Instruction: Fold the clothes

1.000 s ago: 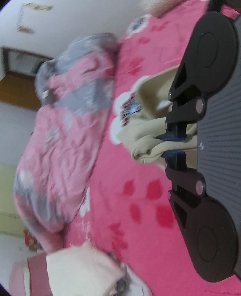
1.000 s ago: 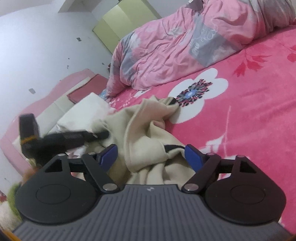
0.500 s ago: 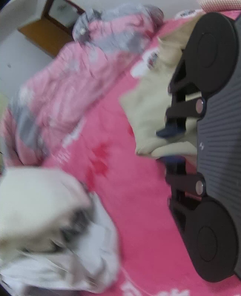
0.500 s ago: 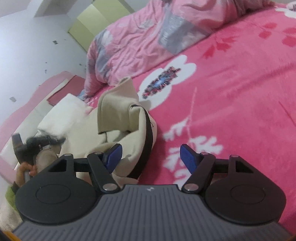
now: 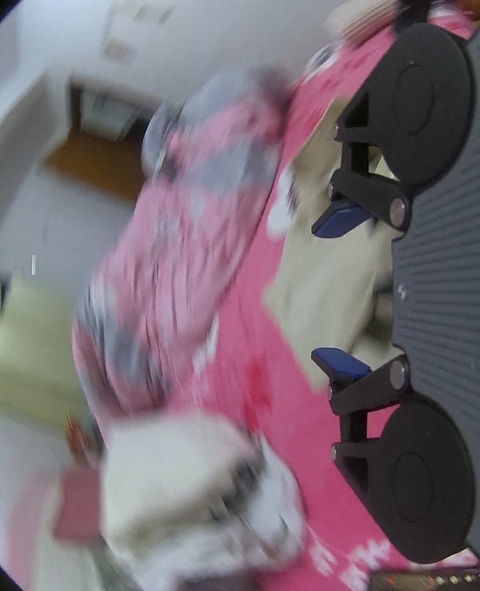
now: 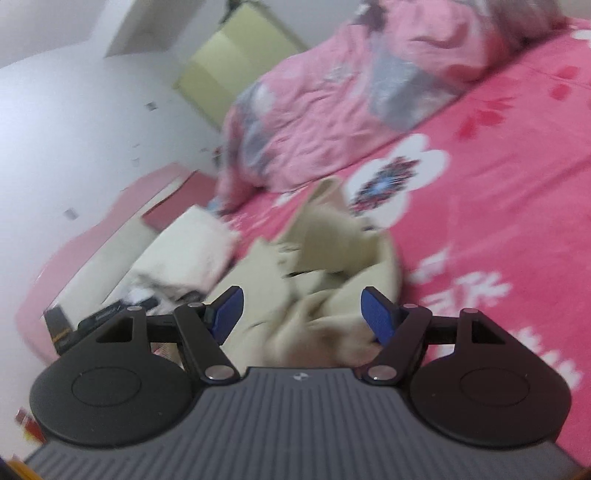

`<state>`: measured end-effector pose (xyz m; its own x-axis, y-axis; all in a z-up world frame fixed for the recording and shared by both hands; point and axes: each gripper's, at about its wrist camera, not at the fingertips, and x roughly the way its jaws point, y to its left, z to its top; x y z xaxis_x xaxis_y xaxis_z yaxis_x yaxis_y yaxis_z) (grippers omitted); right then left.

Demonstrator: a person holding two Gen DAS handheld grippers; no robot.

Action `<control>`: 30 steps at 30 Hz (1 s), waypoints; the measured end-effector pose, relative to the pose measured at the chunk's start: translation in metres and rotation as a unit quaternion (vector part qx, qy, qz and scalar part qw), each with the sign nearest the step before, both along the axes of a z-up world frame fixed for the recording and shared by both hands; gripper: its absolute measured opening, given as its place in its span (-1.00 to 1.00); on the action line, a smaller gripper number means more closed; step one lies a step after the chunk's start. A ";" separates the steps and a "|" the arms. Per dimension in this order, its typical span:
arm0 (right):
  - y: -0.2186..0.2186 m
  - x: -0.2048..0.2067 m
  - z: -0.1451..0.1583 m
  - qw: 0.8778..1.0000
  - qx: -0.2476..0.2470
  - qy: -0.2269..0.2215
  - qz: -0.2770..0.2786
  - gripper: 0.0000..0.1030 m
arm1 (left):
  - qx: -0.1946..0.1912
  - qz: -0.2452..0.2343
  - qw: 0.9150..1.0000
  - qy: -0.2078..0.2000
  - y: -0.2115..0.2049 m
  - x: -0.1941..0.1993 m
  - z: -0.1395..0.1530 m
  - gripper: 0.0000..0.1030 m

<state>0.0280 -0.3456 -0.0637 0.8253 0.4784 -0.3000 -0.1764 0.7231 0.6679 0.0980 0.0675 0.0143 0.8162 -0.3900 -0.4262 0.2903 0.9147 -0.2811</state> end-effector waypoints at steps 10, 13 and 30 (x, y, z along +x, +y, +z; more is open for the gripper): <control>0.008 -0.033 -0.011 1.000 0.022 -0.009 -0.013 0.24 | 0.116 -0.240 0.963 -0.028 -0.141 -0.076 -0.022 0.51; -0.001 -0.037 -0.021 0.999 0.041 0.003 -0.025 0.18 | 0.175 -0.253 0.951 -0.024 -0.172 -0.084 -0.041 0.51; -0.019 -0.039 -0.057 0.995 0.096 0.019 -0.034 0.17 | 0.110 -0.211 0.970 0.049 -0.158 -0.066 -0.039 -0.11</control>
